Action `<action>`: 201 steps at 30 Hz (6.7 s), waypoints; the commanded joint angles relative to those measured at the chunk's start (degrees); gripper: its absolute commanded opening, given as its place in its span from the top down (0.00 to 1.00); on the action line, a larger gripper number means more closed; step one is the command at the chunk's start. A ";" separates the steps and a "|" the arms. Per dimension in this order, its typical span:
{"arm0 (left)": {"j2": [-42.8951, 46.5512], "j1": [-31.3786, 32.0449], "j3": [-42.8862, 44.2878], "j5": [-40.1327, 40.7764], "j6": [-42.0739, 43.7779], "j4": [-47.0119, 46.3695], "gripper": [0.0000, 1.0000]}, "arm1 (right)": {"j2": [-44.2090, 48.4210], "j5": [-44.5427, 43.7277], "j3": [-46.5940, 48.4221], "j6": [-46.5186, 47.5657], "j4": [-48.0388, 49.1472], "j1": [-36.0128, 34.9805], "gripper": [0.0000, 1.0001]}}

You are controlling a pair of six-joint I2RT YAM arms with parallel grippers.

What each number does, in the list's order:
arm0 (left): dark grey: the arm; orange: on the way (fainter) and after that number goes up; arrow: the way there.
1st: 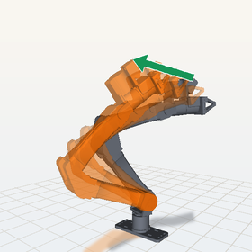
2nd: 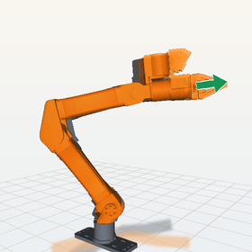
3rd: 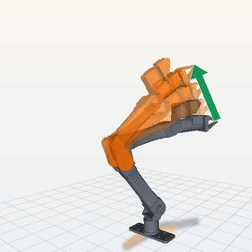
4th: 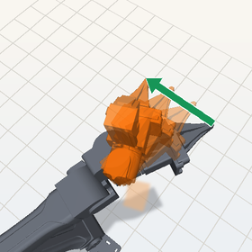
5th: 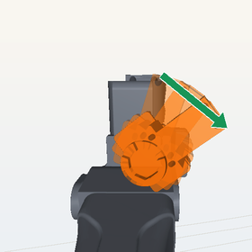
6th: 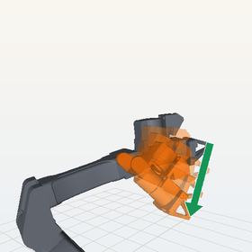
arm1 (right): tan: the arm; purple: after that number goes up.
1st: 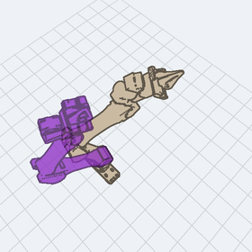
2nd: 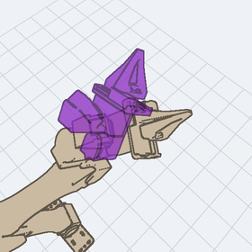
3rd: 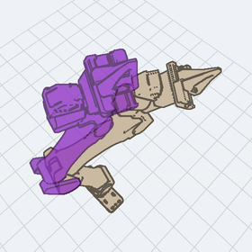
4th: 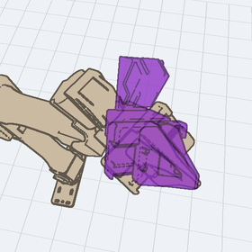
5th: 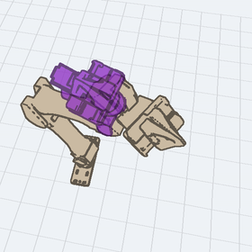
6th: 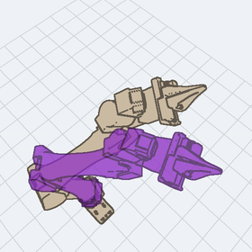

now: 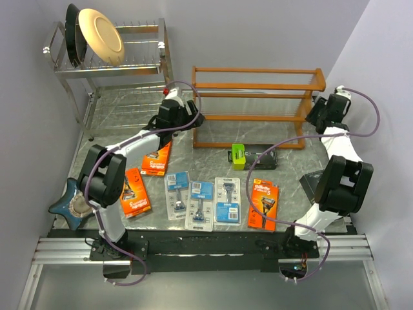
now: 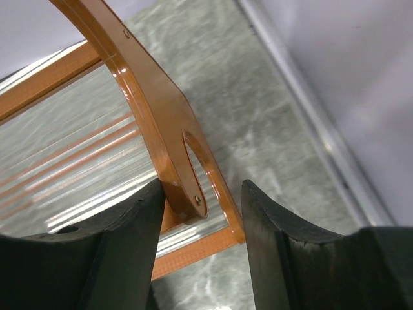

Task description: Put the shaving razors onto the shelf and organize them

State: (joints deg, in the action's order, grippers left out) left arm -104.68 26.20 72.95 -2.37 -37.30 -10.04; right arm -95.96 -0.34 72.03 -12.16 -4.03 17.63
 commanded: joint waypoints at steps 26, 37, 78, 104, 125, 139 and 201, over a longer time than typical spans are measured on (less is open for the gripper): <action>2.40 2.89 -14.33 -43.23 -2.57 -14.71 0.36 | 38.13 13.77 -23.77 0.38 -19.09 -20.96 0.23; -12.38 7.38 -8.62 -33.58 -22.81 -26.43 0.38 | 35.84 17.83 -27.90 -3.65 -17.94 -22.29 0.22; -19.78 11.07 -6.42 -24.35 -38.90 -30.47 0.99 | 34.61 23.28 -43.37 -19.74 -13.90 -11.83 0.00; -8.96 21.17 1.32 -20.31 -54.37 -4.20 0.99 | 29.53 29.60 -44.17 -53.57 -0.63 -10.07 0.00; -9.75 22.49 2.46 -18.72 -57.01 -0.23 0.99 | 31.44 30.76 -41.09 -52.61 1.49 -12.27 0.03; -10.10 23.38 4.83 -18.02 -56.92 2.22 0.99 | 31.71 27.42 -40.74 -50.68 -7.39 -12.88 0.04; 31.91 10.19 -24.51 -19.16 4.16 12.69 0.44 | -3.60 39.89 -15.97 -38.73 24.43 -31.68 0.53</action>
State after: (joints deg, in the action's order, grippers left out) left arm -74.72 36.25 49.76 -20.62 -36.64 7.62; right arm -97.32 38.59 49.43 -50.00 12.38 -11.84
